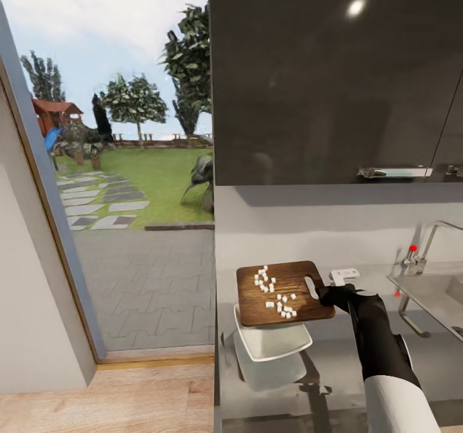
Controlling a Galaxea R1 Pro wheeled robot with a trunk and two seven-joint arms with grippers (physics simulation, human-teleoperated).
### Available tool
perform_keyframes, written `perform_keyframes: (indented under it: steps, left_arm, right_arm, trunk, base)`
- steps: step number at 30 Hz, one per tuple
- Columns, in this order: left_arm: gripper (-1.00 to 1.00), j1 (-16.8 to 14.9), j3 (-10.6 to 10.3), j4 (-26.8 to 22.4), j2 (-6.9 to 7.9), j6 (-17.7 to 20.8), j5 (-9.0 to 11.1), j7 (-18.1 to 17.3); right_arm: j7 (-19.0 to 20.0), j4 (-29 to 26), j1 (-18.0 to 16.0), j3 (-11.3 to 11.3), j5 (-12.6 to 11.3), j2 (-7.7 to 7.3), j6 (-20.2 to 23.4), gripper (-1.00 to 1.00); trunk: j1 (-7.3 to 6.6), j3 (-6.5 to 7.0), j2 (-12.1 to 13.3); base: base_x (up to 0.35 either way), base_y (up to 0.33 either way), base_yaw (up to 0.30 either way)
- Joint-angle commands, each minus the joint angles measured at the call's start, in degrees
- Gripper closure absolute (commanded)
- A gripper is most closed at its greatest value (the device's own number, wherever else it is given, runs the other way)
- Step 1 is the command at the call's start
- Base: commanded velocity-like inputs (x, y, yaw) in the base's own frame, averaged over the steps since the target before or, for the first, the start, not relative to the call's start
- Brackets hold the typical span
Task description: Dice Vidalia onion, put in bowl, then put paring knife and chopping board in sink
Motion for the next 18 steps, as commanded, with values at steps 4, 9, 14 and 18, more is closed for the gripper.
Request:
perform_keyframes:
  steps: [4,9,14,18]
  left_arm:
    - [-1.0,-0.08,-0.46,0.29,-0.04,-0.34,0.61,-0.36]
    - [-1.0,-0.08,-0.46,0.29,-0.04,-0.34,0.61,-0.36]
    - [-1.0,-0.08,-0.46,0.29,-0.04,-0.34,0.61,-0.36]
    - [-1.0,-0.08,-0.46,0.29,-0.07,-0.34,0.61,-0.36]
  right_arm:
    - [0.6,-0.06,-0.04,-0.25,0.55,-0.08,0.06,1.0]
    - [0.6,-0.06,-0.04,-0.26,0.55,-0.11,0.06,1.0]
    - [0.62,-0.06,-0.04,-0.27,0.55,-0.11,0.06,1.0]
    - [0.65,-0.06,-0.04,-0.27,0.52,-0.11,0.05,1.0]
  trunk:
    - [0.02,-0.03,-0.05]
    - [0.02,-0.03,-0.05]
    - [0.02,-0.03,-0.05]
    - [0.02,-0.03,-0.05]
  base:
    - [0.0,0.0,0.0]
    - [0.0,0.0,0.0]
    - [0.0,0.0,0.0]
    - [0.0,0.0,0.0]
